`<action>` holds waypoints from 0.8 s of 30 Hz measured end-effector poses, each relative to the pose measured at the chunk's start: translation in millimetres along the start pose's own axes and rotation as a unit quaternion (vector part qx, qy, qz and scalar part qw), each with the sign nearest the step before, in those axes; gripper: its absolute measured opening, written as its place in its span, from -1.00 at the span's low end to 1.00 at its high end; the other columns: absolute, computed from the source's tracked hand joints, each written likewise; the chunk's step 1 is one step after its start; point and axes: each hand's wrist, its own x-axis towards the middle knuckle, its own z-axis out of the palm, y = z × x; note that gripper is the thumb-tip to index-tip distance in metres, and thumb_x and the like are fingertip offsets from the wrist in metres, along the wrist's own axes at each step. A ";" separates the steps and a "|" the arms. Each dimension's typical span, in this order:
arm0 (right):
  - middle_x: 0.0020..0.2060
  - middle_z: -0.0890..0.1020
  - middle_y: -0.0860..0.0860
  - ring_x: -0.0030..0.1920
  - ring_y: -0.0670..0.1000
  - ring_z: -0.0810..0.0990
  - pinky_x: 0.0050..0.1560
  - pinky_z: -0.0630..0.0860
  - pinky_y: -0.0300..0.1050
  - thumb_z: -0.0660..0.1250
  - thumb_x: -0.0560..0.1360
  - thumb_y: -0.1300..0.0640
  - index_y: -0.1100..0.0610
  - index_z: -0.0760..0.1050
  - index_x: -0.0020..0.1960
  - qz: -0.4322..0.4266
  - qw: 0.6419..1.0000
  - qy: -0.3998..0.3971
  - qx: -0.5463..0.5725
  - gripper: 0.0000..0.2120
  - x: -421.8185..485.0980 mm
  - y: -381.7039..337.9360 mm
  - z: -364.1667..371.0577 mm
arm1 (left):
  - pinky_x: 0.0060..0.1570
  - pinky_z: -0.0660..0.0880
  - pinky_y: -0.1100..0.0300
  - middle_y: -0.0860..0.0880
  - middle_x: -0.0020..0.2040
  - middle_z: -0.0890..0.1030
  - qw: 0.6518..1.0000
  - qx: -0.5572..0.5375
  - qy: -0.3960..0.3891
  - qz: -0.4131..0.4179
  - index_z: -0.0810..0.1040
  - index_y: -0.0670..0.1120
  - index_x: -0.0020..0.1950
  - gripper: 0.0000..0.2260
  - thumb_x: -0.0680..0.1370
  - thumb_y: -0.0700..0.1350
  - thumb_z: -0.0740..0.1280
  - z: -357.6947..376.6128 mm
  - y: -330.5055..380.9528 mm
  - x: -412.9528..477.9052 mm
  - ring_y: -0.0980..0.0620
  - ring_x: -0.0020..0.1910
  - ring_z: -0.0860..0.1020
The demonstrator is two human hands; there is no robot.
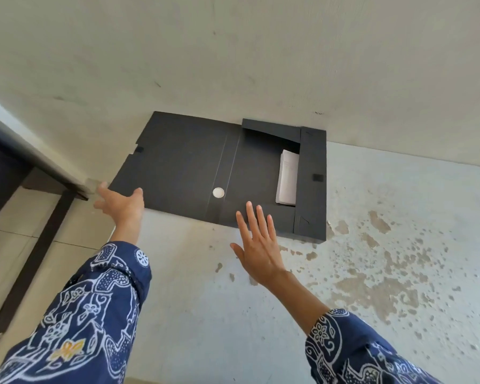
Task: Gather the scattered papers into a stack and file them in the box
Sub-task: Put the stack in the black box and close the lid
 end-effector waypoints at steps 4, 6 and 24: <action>0.45 0.33 0.21 0.44 0.27 0.29 0.37 0.12 0.20 0.33 0.45 -0.13 0.14 0.29 0.43 -0.002 1.000 -0.008 -0.006 -0.35 -0.8 0.6 -0.8 | 0.26 0.47 0.05 -0.23 0.36 0.37 0.977 -0.213 0.010 0.003 0.10 -0.12 0.46 -0.36 0.48 -0.36 0.33 -13.7 14.8 -11.5 -0.11 0.27 0.49; 0.46 0.31 0.21 0.45 0.27 0.26 0.38 0.09 0.21 0.34 0.45 -0.12 0.15 0.27 0.44 -0.009 1.000 -0.009 0.000 -0.34 -1.7 0.9 -0.4 | 0.12 0.51 0.13 -0.10 0.12 0.55 0.972 -0.231 -0.050 0.017 0.32 -0.13 0.28 -0.62 0.51 -0.35 0.30 -18.4 26.4 -27.4 0.03 0.07 0.57; 0.20 0.58 -0.01 0.21 -0.07 0.54 0.20 0.46 -0.21 0.23 0.56 -0.04 0.10 0.43 0.29 0.119 0.832 0.033 0.541 -0.64 -3.8 16.6 -92.1 | 0.12 0.47 0.41 -0.02 0.25 0.52 0.890 -0.088 -0.282 0.348 0.42 -0.09 0.31 -0.68 0.56 -0.24 0.28 7.8 34.0 -159.1 0.29 0.17 0.51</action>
